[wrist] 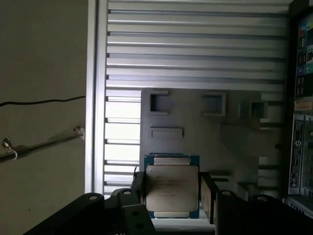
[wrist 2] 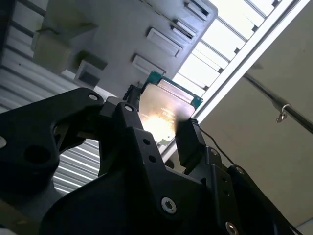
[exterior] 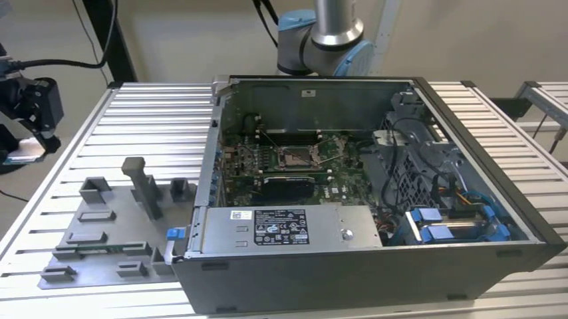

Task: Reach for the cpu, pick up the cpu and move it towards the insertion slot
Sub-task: 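Pick up the cpu and move it towards the insertion slot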

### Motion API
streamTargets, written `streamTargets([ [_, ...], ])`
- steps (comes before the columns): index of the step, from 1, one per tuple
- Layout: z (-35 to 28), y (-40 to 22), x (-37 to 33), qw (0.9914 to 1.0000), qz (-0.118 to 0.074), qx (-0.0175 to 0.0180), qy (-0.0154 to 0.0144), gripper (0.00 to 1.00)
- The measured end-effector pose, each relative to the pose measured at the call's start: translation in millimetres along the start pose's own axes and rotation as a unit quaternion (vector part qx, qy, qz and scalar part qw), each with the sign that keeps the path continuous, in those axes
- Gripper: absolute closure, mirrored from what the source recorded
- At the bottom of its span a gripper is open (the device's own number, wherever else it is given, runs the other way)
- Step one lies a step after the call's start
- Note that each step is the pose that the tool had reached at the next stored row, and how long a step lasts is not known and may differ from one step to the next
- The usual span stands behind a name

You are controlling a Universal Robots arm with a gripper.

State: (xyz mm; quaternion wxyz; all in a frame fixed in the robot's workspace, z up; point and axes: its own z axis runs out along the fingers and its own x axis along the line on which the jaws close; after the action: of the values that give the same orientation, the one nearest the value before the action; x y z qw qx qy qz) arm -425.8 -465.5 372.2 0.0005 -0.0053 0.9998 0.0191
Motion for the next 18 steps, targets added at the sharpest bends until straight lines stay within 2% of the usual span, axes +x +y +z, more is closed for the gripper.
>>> streamTargets([
  [8, -19.0, 0.8, 0.1, 1.0, 0.0, 0.0, -0.0002, 1.0],
  [18, -19.7, 0.9, -0.6, 1.0, 0.0, 0.0, -0.0001, 1.0],
])
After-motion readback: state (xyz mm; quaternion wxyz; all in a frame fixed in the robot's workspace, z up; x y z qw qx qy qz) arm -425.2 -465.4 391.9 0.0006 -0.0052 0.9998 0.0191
